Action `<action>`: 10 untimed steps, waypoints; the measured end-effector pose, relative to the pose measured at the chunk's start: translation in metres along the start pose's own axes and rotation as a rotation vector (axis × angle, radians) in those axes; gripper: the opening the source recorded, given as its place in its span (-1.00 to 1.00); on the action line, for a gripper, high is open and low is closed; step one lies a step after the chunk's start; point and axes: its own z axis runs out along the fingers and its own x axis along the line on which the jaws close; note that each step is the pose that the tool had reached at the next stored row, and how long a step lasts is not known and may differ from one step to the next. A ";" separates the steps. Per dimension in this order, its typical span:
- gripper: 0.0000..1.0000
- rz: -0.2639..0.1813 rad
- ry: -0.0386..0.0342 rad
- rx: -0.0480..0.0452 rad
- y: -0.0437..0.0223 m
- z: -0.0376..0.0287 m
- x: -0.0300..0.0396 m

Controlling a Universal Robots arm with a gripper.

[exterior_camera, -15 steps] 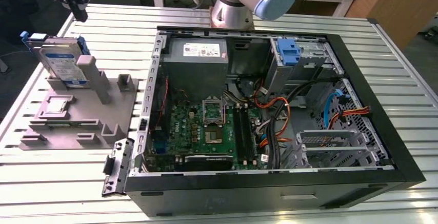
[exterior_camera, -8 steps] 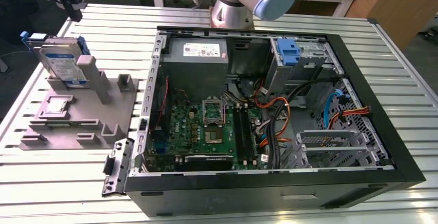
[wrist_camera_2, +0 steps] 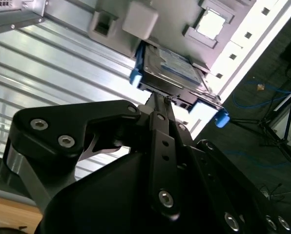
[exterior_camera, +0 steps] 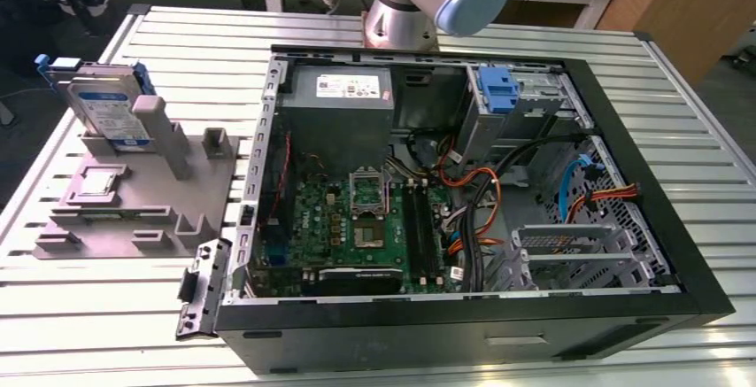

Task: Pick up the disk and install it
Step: 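Reach for the disk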

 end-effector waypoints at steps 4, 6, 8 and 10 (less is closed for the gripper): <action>-0.79 0.000 0.0012 0.0001 -0.0014 0.0010 0.0183; -0.79 0.000 0.0021 0.0002 -0.0021 0.0014 0.0273; -0.79 0.000 0.0029 0.0002 -0.0029 0.0019 0.0362; -0.79 0.000 0.0040 0.0003 -0.0036 0.0024 0.0457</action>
